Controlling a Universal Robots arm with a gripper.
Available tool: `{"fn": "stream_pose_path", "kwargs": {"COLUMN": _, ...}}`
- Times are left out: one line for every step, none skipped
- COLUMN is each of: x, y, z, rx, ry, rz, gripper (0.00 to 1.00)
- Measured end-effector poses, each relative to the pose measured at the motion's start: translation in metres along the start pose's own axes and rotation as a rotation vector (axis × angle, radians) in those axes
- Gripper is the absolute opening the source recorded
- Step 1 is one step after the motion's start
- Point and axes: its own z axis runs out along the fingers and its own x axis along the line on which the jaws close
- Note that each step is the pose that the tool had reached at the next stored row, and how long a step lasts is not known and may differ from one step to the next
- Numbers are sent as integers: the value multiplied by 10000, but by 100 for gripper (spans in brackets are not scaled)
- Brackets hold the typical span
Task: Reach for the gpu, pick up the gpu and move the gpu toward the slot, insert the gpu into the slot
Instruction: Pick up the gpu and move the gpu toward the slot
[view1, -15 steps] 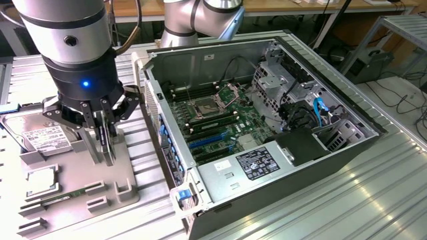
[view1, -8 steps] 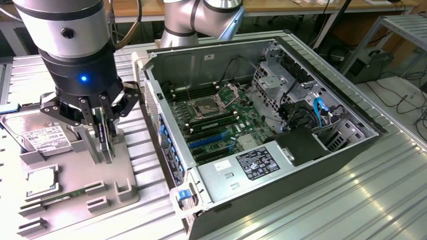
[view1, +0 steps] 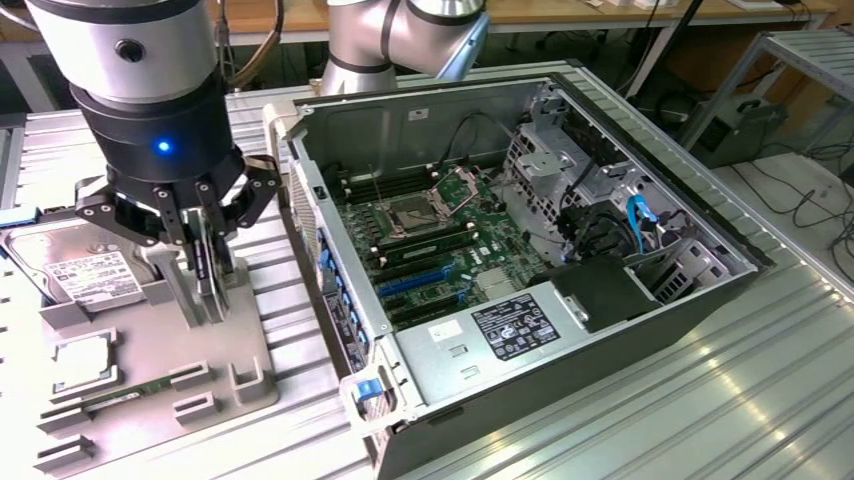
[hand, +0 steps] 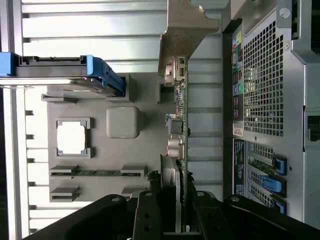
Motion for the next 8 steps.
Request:
{"fn": "stream_pose_path", "kwargs": {"x": 0, "y": 1, "z": -18, "rx": 0, "ry": 0, "rz": 0, "gripper": 28}}
{"fn": "stream_pose_path", "kwargs": {"x": 0, "y": 1, "z": -34, "rx": 0, "ry": 1, "rz": -1, "gripper": 28}}
{"fn": "stream_pose_path", "kwargs": {"x": 0, "y": 2, "z": -51, "rx": 1, "ry": 1, "rz": 0, "gripper": 28}}
{"fn": "stream_pose_path", "kwargs": {"x": 0, "y": 3, "z": -66, "rx": 1, "ry": 1, "rz": 0, "gripper": 28}}
{"fn": "stream_pose_path", "kwargs": {"x": 1, "y": 3, "z": -79, "rx": 1, "ry": 1, "rz": 0, "gripper": 28}}
{"fn": "stream_pose_path", "kwargs": {"x": 1, "y": 4, "z": -93, "rx": 1, "ry": 1, "rz": 0, "gripper": 28}}
{"fn": "stream_pose_path", "kwargs": {"x": 1, "y": 4, "z": -106, "rx": 0, "ry": 1, "rz": 0, "gripper": 28}}
{"fn": "stream_pose_path", "kwargs": {"x": 1, "y": 5, "z": -122, "rx": 1, "ry": 1, "rz": 0, "gripper": 28}}
